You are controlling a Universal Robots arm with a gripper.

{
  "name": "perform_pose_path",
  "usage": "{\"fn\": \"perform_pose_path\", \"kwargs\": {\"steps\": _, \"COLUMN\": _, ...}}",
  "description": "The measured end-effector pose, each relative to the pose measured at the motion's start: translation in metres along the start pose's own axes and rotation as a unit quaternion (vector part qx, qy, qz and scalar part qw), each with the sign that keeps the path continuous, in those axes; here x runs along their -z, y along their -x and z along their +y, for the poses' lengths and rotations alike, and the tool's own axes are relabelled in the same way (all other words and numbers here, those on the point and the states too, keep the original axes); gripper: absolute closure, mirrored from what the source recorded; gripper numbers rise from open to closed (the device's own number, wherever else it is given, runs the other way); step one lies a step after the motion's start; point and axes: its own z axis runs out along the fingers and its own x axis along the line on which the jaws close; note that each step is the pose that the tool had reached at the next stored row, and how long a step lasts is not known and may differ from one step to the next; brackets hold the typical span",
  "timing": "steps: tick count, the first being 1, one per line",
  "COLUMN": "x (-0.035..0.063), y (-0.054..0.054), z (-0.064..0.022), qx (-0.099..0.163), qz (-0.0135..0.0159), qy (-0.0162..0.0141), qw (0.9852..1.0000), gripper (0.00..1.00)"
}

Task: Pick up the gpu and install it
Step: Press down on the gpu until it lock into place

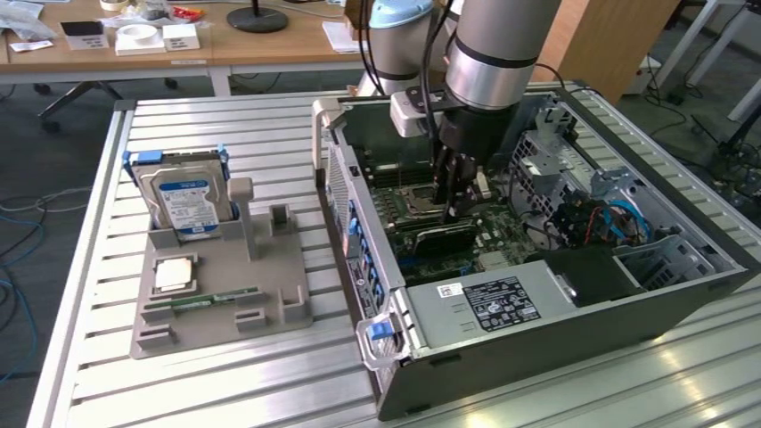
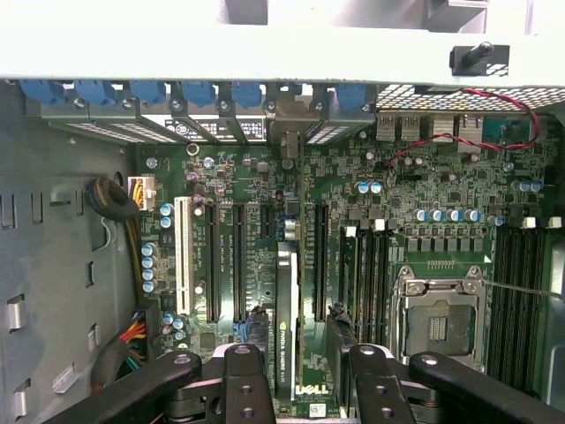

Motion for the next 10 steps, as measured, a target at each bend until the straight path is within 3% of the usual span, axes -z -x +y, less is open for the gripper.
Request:
{"fn": "perform_pose_path", "kwargs": {"steps": 5, "x": 0.0, "y": 0.0, "z": 0.0, "qx": 0.0, "qz": 0.0, "qy": 0.0, "qw": 1.0, "gripper": 0.62}}
{"fn": "perform_pose_path", "kwargs": {"steps": 8, "x": 0.0, "y": 0.0, "z": 0.0, "qx": 0.0, "qz": 0.0, "qy": 0.0, "qw": 1.0, "gripper": 0.8}}
{"fn": "perform_pose_path", "kwargs": {"steps": 10, "x": 0.0, "y": 0.0, "z": 0.0, "qx": 0.0, "qz": 0.0, "qy": 0.0, "qw": 1.0, "gripper": 0.8}}
